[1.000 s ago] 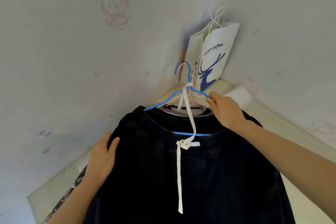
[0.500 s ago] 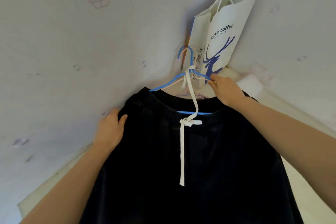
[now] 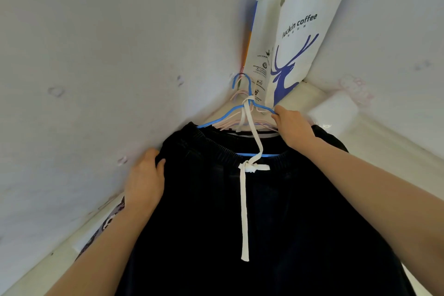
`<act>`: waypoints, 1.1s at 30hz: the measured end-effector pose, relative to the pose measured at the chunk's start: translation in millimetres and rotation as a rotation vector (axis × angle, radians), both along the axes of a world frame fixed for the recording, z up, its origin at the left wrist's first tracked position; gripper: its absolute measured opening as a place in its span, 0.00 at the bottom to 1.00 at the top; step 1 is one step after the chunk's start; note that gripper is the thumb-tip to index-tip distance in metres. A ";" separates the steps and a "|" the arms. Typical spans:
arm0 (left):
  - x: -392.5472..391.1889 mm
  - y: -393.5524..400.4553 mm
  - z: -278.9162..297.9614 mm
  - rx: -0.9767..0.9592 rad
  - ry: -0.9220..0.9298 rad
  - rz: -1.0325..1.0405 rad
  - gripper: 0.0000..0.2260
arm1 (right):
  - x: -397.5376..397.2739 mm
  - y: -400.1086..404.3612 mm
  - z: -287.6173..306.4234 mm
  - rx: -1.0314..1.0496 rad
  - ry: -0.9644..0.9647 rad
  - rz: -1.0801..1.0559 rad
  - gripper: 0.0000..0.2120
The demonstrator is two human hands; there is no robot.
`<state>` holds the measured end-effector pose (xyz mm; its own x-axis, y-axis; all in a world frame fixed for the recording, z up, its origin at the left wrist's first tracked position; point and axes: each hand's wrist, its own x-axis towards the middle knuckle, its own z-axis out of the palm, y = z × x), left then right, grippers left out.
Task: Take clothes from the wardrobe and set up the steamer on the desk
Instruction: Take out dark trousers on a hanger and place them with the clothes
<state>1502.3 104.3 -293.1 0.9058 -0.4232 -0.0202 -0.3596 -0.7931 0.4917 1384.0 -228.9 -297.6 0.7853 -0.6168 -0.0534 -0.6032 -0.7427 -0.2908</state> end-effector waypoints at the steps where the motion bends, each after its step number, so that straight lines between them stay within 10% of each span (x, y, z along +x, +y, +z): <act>1: -1.1 -1.1 -0.5 0.028 -0.007 0.002 0.06 | -0.4 0.4 -2.7 -0.008 -0.001 -0.002 0.12; 16: -39.6 -4.8 -22.8 0.363 -0.303 -0.119 0.26 | -16.4 8.6 -13.4 -0.177 0.145 0.051 0.14; 33: -146.5 30.5 -9.4 0.455 -0.233 -0.184 0.25 | -192.4 115.9 16.4 -0.106 0.231 0.106 0.29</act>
<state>1355.8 134.8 -302.4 0.8199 -0.5707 -0.0457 -0.5711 -0.8209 0.0038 1191.6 -113.0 -281.2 0.8201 -0.5438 -0.1781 -0.5620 -0.8240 -0.0719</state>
